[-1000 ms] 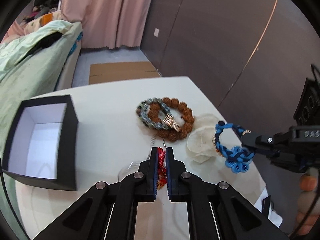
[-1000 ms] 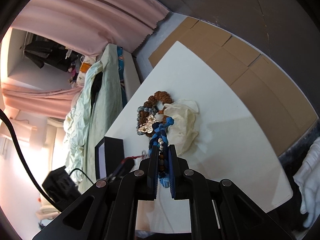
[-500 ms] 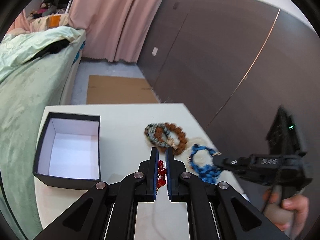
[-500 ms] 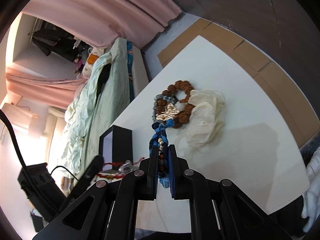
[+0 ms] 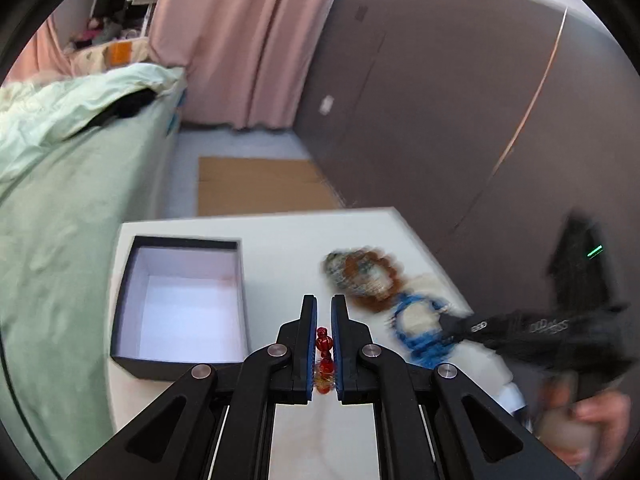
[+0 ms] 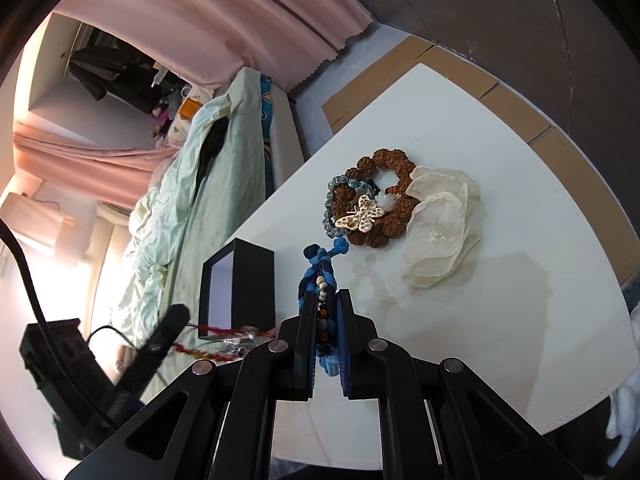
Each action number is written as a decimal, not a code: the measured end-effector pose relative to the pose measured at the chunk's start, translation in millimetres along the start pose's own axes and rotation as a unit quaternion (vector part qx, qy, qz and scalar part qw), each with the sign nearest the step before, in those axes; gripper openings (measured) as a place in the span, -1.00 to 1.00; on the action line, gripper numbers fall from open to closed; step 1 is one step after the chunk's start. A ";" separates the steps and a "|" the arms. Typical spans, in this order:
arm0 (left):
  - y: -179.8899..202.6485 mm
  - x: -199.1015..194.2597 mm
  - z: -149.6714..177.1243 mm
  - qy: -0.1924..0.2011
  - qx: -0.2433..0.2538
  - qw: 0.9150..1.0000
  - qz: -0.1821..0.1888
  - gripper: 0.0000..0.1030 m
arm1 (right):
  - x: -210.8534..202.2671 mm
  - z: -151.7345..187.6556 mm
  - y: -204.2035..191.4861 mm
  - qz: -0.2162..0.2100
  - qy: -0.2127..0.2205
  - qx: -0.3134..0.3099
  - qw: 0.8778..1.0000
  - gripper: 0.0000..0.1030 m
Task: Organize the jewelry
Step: 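Grasp the silver chain with red tassel with the left gripper while the right gripper holds the blue bracelet, then lower both held pieces into the black box and open both grippers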
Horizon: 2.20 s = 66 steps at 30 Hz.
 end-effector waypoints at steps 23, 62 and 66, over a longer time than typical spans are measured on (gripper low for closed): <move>2.4 -24.1 -38.8 0.062 -0.045 0.995 0.068 -0.86 | 6.2 -0.6 -26.3 -0.041 -0.001 -0.019 0.999 -0.79; -63.3 -48.9 -113.4 0.150 -0.089 0.984 0.030 -0.86 | 83.4 4.8 -112.7 -0.144 -0.021 -0.030 0.989 -0.16; -70.8 -34.6 -108.0 0.136 -0.102 0.985 0.009 -0.70 | 77.0 -7.1 -96.1 -0.127 -0.011 -0.013 0.992 -0.16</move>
Point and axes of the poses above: each gripper's, at about its wrist camera, not at the fingertips, and x roughly the way its jaws point, y to its right, z to its underside, the point moved 9 cm from there along x, roughly the way its jaws point, and after that the axes turned 12 degrees about y, right-handed, at the moved point
